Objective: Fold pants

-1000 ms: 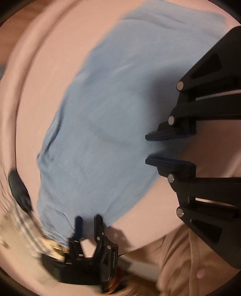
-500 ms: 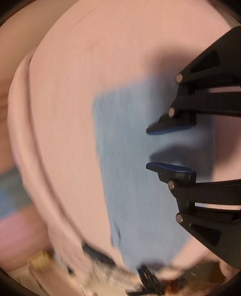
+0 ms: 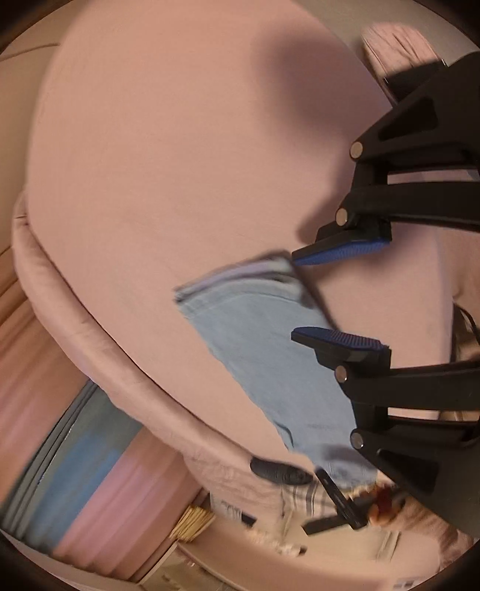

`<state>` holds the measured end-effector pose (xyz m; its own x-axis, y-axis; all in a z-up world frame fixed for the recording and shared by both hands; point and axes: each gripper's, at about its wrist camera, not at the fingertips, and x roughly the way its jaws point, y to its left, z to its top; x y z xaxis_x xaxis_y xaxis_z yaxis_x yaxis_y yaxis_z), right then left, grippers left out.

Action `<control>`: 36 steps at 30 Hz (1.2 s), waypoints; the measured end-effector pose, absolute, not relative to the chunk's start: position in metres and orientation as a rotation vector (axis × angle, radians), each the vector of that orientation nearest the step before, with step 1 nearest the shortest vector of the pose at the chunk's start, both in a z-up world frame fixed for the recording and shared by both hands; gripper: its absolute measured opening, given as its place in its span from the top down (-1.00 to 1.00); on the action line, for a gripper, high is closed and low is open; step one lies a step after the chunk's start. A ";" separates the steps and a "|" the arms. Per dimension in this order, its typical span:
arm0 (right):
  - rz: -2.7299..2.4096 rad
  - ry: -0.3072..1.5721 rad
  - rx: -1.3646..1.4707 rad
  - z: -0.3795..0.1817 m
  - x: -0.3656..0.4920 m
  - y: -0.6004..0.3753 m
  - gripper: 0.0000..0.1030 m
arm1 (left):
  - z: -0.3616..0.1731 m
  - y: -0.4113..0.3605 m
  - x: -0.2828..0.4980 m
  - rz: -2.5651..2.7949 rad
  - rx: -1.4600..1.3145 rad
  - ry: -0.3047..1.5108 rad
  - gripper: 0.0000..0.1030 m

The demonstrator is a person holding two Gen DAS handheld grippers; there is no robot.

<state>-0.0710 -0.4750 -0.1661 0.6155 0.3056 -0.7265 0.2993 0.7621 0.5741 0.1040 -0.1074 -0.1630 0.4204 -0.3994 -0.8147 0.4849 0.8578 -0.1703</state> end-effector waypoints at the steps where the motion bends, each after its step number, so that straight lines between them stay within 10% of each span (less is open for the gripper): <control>1: 0.006 0.927 0.747 -0.169 -0.069 -0.474 0.31 | -0.163 -0.126 0.102 -0.592 0.108 0.993 -0.22; 6: 0.003 0.865 0.783 -0.170 -0.062 -0.473 0.78 | -0.168 -0.199 0.095 -0.737 0.196 0.995 -0.22; 11: 0.004 0.900 0.665 -0.150 -0.063 -0.472 0.82 | -0.177 -0.247 0.088 -0.808 0.253 1.021 -0.22; 25: -0.087 0.978 0.638 -0.183 -0.051 -0.494 0.83 | -0.195 -0.298 0.086 -0.855 0.331 1.065 -0.22; 29: -0.159 0.943 0.560 -0.158 -0.061 -0.500 0.27 | -0.186 -0.297 0.090 -0.864 0.296 1.033 -0.22; 36: 0.009 0.926 0.485 -0.157 -0.029 -0.477 0.36 | -0.213 -0.306 0.107 -0.792 0.371 1.070 -0.26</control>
